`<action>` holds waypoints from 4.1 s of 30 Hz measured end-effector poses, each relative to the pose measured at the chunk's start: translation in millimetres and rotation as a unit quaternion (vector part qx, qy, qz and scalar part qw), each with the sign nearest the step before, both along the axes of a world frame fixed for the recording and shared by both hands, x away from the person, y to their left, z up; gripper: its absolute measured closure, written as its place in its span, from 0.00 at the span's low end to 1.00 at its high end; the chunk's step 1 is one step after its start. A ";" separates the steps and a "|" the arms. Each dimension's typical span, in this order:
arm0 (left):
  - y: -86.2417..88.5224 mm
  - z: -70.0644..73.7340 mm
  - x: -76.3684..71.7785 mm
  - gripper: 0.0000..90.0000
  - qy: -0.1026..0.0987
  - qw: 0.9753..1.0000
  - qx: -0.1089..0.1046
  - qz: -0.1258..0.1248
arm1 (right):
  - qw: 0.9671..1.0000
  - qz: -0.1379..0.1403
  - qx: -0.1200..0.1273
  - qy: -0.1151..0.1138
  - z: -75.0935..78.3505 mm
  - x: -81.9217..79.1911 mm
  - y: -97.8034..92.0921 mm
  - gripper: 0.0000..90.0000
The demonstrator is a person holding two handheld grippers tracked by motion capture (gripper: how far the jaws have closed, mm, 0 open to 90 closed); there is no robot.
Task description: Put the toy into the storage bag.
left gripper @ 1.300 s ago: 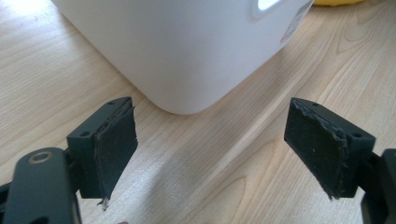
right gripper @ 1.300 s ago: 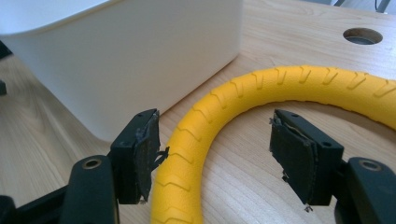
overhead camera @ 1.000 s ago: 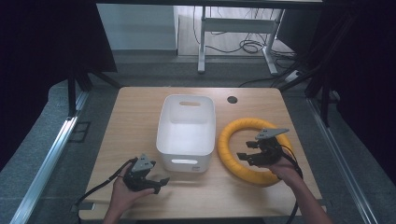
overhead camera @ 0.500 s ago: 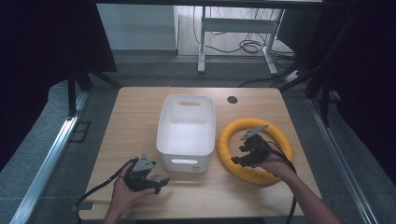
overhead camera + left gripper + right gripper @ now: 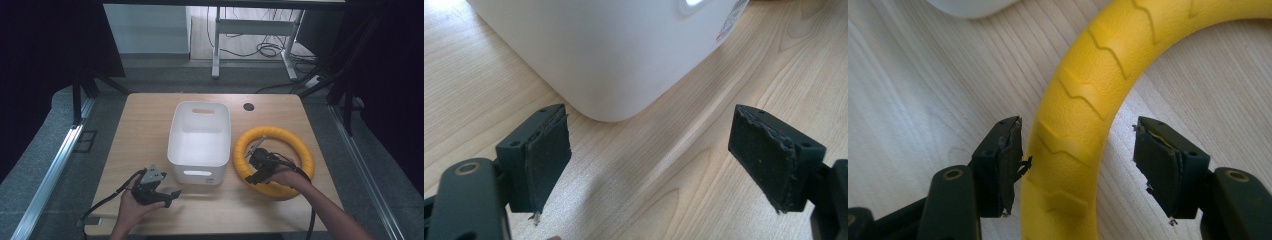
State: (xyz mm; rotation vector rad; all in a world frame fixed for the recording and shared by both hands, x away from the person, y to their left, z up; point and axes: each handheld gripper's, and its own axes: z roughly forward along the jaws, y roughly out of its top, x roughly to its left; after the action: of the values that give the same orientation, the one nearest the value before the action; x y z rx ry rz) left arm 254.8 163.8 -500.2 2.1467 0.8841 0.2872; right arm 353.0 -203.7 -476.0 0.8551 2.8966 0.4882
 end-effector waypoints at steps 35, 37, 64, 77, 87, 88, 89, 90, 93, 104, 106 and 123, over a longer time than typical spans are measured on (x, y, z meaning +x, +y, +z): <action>-2.3 -2.1 0.7 0.19 0.005 1.000 0.002 0.000 | 0.994 -0.020 0.064 0.084 -2.9 17.5 -11.4 0.52; -2.2 -2.1 0.7 0.19 0.005 1.000 0.001 -0.001 | 0.993 -0.022 0.085 0.083 2.1 18.4 -17.6 0.52; -2.7 -2.3 0.9 0.19 0.005 1.000 -0.001 -0.003 | 0.957 -0.078 0.278 0.027 57.6 23.8 -82.3 0.53; -2.3 -1.7 0.8 0.19 0.006 1.000 -0.006 -0.006 | 0.941 -0.092 0.327 0.001 68.4 24.5 -97.7 0.53; -2.4 -1.8 0.8 0.19 0.007 1.000 -0.006 -0.006 | 0.916 -0.108 0.386 -0.029 82.9 22.8 -112.6 0.53; -2.3 -1.7 0.8 0.19 0.007 1.000 -0.006 -0.006 | 0.912 -0.109 0.393 -0.031 84.4 22.8 -114.1 0.53; -2.2 -1.5 0.8 0.19 0.006 1.000 -0.007 -0.007 | 0.910 -0.111 0.398 -0.034 86.0 22.8 -115.5 0.53; -2.1 -1.4 0.7 0.19 0.006 1.000 -0.007 -0.006 | 0.910 -0.111 0.398 -0.034 86.0 22.8 -115.5 0.53; -1.9 -1.2 0.6 0.19 0.006 1.000 -0.006 -0.006 | 0.897 -0.117 0.423 -0.044 90.8 21.7 -120.0 0.53; -2.4 -1.8 0.8 0.19 0.007 1.000 -0.006 -0.006 | 0.869 -0.131 0.471 -0.070 97.8 16.5 -122.3 0.53; -2.5 -1.8 0.8 0.19 0.007 1.000 -0.006 -0.007 | 0.860 -0.136 0.486 -0.082 99.7 14.8 -120.0 0.53; -3.2 -2.8 1.2 0.19 0.007 1.000 -0.005 -0.009 | 0.834 -0.163 0.498 -0.172 110.7 0.8 -96.7 0.53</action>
State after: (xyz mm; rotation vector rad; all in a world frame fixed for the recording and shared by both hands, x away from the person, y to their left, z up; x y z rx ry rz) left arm 255.9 160.6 -503.0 2.1490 0.8723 0.2578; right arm 353.8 -300.4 -365.3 1.1337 1.9604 1.9259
